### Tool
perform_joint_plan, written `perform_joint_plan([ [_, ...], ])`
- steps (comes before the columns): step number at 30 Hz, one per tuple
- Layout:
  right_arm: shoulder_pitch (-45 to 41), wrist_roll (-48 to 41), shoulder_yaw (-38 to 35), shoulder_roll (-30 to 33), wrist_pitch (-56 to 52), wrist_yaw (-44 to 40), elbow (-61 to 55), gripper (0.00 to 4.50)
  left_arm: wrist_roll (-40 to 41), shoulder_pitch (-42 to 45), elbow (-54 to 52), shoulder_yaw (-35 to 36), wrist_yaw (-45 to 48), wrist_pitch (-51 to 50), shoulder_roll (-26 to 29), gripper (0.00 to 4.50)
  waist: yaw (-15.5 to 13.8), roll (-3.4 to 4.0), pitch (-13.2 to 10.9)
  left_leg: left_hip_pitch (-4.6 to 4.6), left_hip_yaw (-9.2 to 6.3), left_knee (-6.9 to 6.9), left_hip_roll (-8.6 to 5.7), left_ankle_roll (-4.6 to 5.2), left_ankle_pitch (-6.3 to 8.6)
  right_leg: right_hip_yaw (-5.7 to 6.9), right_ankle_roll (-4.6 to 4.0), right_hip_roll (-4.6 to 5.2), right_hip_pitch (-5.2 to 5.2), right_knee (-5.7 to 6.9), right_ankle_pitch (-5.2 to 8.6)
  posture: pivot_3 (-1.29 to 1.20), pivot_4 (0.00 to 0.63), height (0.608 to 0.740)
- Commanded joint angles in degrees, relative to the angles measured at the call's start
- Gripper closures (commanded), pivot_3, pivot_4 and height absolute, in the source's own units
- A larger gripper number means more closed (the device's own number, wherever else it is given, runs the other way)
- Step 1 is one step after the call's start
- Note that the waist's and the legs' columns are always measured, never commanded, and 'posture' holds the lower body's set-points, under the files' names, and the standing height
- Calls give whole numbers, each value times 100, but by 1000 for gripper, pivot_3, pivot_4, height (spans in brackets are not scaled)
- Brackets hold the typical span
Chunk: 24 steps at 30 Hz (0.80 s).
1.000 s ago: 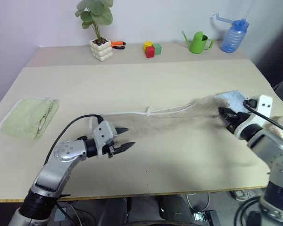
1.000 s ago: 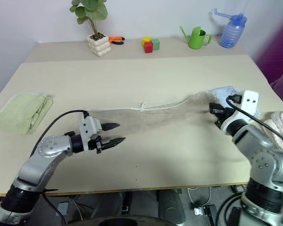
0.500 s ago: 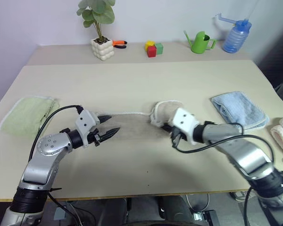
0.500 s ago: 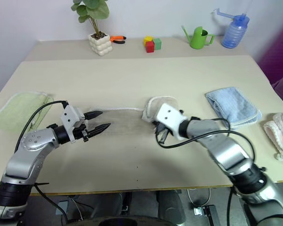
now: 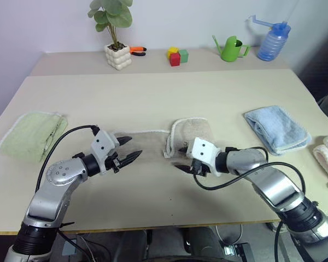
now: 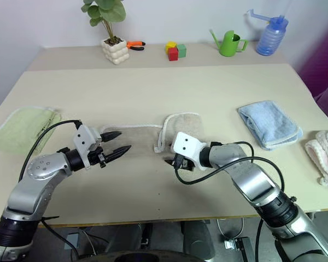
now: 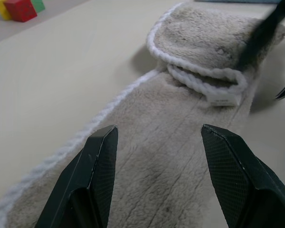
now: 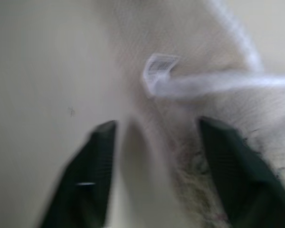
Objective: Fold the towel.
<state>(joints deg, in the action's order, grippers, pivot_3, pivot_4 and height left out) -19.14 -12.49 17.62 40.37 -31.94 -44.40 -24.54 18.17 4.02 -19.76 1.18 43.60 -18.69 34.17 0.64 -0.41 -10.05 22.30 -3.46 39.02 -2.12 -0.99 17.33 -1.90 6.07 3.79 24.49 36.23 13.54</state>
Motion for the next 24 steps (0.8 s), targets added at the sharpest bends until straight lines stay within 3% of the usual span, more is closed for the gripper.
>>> perform_joint_plan([
  [1, -110, -866, -1107, -178, -100, -54, -439, 996, 78, -91, -210, 75, 10, -9, 38, 1662, 4, 0, 0, 0, 0, 0, 0, 0, 0, 0, 0, 0, 0, 0, 0, 0, 150, 727],
  [2, -199, -1021, -1327, -281, -246, 53, -356, 1156, 76, -114, -211, 76, 13, -9, 42, 1662, 10, 0, 0, 0, 0, 0, 0, 0, 0, 0, 0, 0, -1, -1, 0, 0, 150, 727],
  [4, -385, -1079, -1591, -455, -374, 314, -75, 1928, 78, -159, -232, 70, -6, -20, 26, 1662, 7, 0, 0, 0, -1, 0, 3, 0, 0, 0, 0, -1, -1, 0, 0, 0, 150, 727],
  [9, -571, -510, -1464, -718, -88, 771, 710, 4433, 76, -252, -344, 0, -115, -90, -98, 1662, -9, 0, 0, 0, -1, -1, 0, 0, 0, 2, -2, 3, -2, -1, -1, 0, 150, 727],
  [18, 132, 672, -338, -1158, 1383, 736, 2340, 4433, 42, -715, -700, -74, -560, -208, -499, 1662, 9, 4, 3, 1, 1, -7, -1, 0, 0, 2, -2, 4, 2, -1, -2, 0, 150, 727],
  [24, 24, 664, -674, -1257, 1660, 801, 2156, 4433, 223, -1303, -1184, 160, -822, -524, -517, 1662, 17, -1, 7, -7, 0, -7, 1, 0, 0, 1, -3, 1, -4, 0, -2, 0, 150, 727],
])
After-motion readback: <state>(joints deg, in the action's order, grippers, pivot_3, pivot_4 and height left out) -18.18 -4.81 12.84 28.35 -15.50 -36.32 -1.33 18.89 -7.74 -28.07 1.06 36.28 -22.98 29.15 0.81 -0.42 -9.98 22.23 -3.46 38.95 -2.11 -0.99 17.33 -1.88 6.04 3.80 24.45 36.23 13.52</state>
